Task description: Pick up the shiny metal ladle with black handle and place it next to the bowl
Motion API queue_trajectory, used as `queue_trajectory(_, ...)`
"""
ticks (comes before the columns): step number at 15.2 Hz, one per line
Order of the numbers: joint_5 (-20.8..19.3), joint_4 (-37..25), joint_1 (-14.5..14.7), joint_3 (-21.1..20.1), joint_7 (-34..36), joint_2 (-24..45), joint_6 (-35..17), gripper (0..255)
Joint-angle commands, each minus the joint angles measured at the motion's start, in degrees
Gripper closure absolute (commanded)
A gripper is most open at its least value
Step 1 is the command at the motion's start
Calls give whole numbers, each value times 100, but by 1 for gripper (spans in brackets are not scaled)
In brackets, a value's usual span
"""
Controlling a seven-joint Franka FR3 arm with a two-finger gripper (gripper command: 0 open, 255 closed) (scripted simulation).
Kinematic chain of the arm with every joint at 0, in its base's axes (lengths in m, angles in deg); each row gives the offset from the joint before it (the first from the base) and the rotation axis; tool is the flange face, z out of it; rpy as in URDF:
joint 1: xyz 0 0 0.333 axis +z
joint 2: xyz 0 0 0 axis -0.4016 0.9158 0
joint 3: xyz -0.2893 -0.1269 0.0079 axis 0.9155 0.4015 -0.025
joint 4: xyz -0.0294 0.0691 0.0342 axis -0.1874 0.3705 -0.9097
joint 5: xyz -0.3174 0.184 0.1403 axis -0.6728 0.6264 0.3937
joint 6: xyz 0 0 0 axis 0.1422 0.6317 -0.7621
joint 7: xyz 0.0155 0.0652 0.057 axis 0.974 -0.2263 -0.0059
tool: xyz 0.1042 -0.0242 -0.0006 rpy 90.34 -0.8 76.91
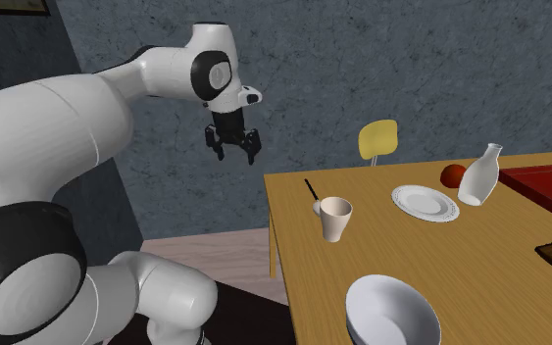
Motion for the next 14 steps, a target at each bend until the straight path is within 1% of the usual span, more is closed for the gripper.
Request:
queue_trajectory(1, 0, 0, 0, 0, 0, 0, 0, 0)
queue_trajectory(8, -155, 21, 66, 736, -1036, 1032, -995, 0)
queue_trajectory(14, -41, -309, 194, 1326, -1973, 2179, -1730, 0)
